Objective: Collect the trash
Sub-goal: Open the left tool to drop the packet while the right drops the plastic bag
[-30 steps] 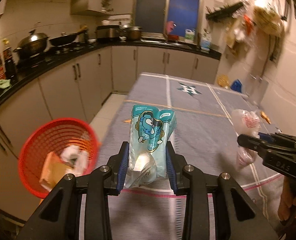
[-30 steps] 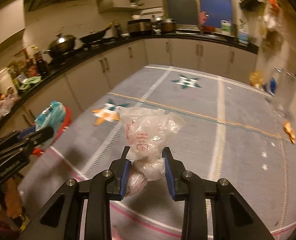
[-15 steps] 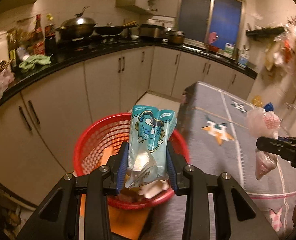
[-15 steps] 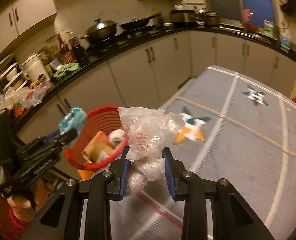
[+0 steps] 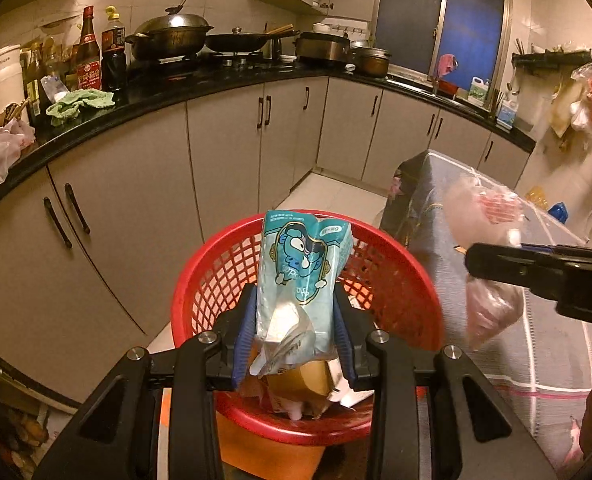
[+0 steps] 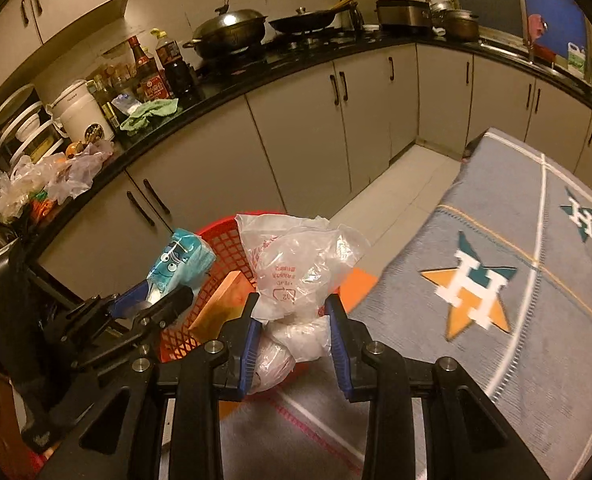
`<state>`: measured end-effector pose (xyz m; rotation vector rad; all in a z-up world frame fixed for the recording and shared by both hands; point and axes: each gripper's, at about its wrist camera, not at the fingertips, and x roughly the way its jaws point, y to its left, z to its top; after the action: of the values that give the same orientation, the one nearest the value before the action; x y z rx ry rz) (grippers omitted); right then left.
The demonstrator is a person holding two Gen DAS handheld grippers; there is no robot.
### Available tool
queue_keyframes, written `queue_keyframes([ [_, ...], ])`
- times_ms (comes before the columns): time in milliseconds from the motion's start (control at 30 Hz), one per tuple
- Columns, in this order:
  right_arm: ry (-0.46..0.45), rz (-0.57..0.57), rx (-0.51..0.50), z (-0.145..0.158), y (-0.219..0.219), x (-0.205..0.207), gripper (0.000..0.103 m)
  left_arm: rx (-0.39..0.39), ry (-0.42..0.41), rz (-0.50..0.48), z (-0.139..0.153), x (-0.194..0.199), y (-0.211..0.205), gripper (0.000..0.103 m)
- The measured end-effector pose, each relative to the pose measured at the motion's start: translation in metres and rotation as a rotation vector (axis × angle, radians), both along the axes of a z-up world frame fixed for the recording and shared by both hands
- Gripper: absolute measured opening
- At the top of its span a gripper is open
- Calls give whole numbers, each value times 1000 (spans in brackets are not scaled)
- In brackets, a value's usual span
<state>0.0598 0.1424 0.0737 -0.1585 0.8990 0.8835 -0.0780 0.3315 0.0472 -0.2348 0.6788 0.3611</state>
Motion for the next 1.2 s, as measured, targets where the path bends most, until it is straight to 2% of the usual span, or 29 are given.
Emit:
queue_keyframes([
  [300,32,4,-29,-21,19,12,35,-17,25,10,-14,10,9,35],
  [667,45,9,-38,-27,28,19,36,-13,34,9,-19,17,13,36],
  [767,55,12,-39,-29,29,20,36,-11,34,5,-20,17,14,39],
  [1033,57,-5,0,-19,20,22,41,-8,25,17,-18,16,15,48],
  [1200,52,-13,37,-8,7,17,42,20,15,19,-12,13,8,49],
])
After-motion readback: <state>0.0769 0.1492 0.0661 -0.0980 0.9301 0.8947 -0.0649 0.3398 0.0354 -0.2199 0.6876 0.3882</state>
